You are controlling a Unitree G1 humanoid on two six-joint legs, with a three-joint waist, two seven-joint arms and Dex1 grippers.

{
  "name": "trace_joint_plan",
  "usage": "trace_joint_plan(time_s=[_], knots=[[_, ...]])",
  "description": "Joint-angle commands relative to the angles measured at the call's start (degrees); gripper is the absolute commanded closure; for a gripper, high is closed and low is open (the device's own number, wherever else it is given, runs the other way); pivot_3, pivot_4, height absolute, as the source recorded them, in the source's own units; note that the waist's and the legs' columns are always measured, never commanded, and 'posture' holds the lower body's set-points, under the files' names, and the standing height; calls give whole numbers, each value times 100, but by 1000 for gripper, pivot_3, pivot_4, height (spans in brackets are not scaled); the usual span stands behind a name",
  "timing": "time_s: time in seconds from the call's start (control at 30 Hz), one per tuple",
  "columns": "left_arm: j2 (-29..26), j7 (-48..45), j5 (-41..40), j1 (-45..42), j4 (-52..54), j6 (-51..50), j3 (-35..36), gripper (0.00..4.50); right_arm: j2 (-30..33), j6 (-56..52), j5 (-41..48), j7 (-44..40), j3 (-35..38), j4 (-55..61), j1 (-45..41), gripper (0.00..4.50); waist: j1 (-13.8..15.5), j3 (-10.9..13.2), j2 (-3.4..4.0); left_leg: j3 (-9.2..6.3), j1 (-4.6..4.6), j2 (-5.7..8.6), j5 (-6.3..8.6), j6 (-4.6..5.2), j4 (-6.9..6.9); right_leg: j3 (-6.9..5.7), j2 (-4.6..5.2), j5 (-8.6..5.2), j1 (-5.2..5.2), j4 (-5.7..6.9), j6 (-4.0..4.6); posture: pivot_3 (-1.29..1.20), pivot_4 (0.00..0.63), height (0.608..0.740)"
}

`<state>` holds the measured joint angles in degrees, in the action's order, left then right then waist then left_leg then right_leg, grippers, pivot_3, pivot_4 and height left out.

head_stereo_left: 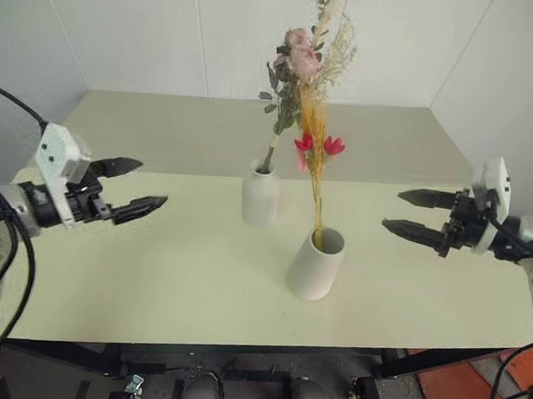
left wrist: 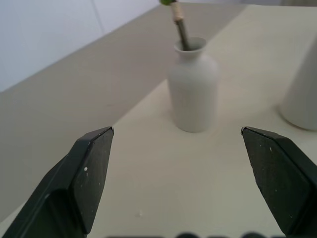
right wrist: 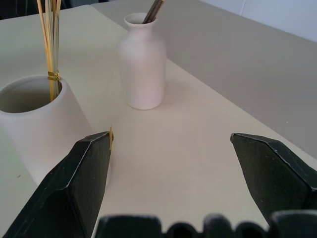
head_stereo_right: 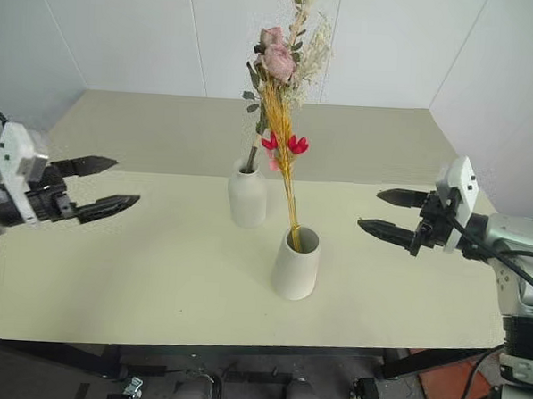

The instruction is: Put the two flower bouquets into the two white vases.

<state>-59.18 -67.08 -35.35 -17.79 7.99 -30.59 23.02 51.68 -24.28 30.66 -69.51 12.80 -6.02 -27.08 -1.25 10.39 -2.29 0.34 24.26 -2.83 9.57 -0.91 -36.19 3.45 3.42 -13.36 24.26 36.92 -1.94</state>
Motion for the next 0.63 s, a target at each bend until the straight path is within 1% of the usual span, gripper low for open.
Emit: trace_joint_plan(time_s=[0.03,0.1,0.27,0.63], knots=[[-280,-668,-299,-103,-176,197,334,14,226,-68,186,-68,357,218,54,0,14,0,0,1,0,0,0,0,0,0,0,-9,-1,0,-12,0,150,740],[-326,-819,-393,-177,-281,224,401,14,314,-100,225,-130,442,239,130,0,26,0,1,2,-3,-1,0,0,-1,0,0,-20,-2,0,-29,0,150,740],[-274,-800,-411,-210,-256,249,342,14,461,-156,282,-164,543,242,221,0,23,0,1,4,-1,-3,0,0,1,0,0,-21,-1,-1,-31,0,150,740],[-149,-699,-483,-224,-99,165,206,14,503,-221,312,-148,575,331,291,0,15,0,1,6,-1,-3,0,0,0,2,0,-21,0,2,-33,0,150,740]])
